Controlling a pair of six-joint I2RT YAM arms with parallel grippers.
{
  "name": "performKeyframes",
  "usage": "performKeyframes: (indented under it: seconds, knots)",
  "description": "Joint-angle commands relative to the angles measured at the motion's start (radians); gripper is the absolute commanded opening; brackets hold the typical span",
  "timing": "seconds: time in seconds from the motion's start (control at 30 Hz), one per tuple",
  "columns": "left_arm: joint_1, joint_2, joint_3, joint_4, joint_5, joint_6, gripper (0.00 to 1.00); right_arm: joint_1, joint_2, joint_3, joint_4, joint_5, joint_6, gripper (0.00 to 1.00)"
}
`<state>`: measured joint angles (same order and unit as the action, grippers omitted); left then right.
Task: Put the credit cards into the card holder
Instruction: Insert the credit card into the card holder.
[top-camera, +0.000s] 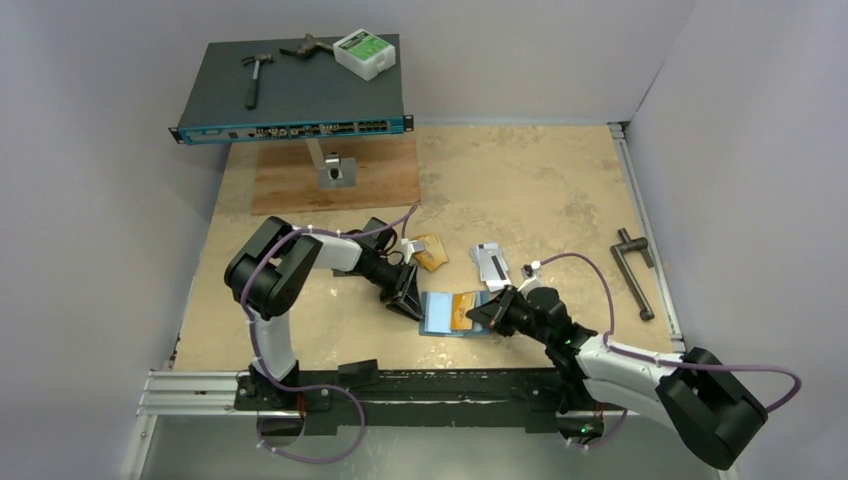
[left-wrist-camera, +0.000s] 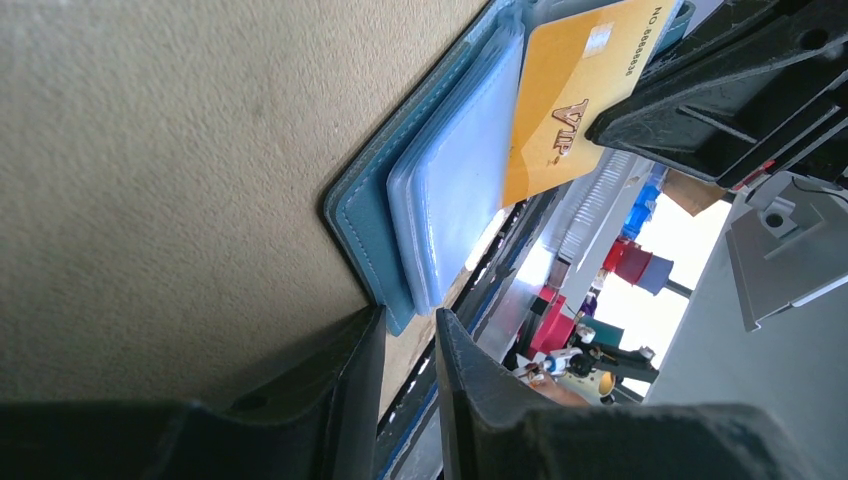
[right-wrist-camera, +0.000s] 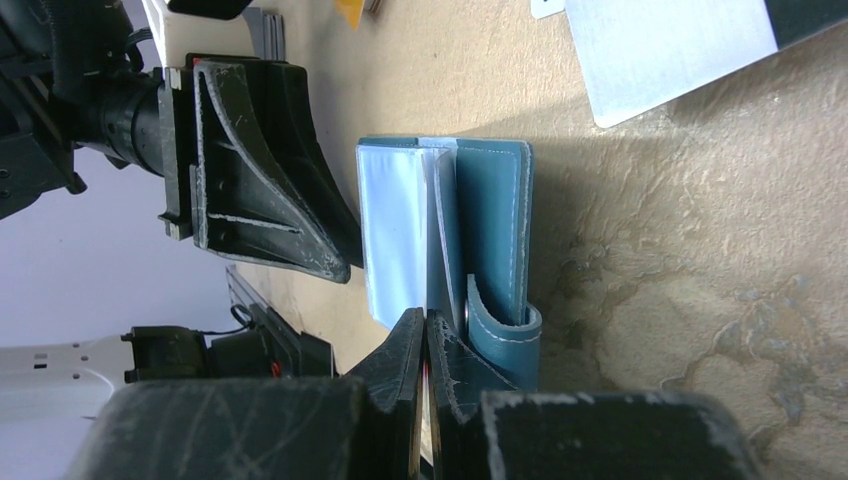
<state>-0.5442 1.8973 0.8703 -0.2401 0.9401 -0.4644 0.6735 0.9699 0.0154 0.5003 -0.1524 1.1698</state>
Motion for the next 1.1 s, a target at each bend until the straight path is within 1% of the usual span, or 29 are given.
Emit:
performKeyframes:
  seconds: [0.0,0.23,0.6,0.87,1.07]
  knots:
    - [-0.005,0.014,0.004,0.022,-0.066,0.011,0.25,0.003,-0.022,-0.098,-0.029,-0.008,0.010,0.00]
    - [-0.006,0.012,0.004,0.023,-0.061,0.009,0.25,0.003,0.003,-0.098,-0.006,-0.012,0.006,0.00]
    - [-0.005,0.014,0.008,0.018,-0.061,0.010,0.23,0.004,0.175,-0.092,0.155,-0.057,-0.017,0.00]
    - [-0.005,0.015,0.014,0.010,-0.064,0.015,0.23,0.003,0.185,-0.080,0.132,-0.065,-0.047,0.00]
    - [-0.005,0.010,0.014,0.010,-0.061,0.015,0.23,0.003,0.231,-0.068,0.133,-0.073,-0.060,0.00]
